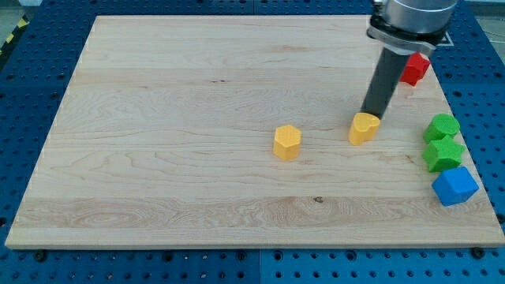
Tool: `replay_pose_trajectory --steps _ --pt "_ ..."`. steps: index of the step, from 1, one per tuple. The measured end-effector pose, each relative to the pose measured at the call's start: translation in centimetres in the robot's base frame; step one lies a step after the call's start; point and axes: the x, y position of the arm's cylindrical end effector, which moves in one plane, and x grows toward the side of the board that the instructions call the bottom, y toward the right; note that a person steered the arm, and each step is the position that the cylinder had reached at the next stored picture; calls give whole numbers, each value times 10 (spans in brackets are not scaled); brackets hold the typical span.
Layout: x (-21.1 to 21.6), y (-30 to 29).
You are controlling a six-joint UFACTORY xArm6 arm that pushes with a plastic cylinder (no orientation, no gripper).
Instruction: Place the yellow heart to the right of the yellow hexagon
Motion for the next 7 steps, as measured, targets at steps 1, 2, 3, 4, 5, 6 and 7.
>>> replay_pose_trajectory --steps 1,2,3,4,5,6,7 --pt "5 10" --pt "21 -8" --pt "27 -31" --pt "32 -52" --pt "33 -60" --pt "34 -46" --pt "40 -41"
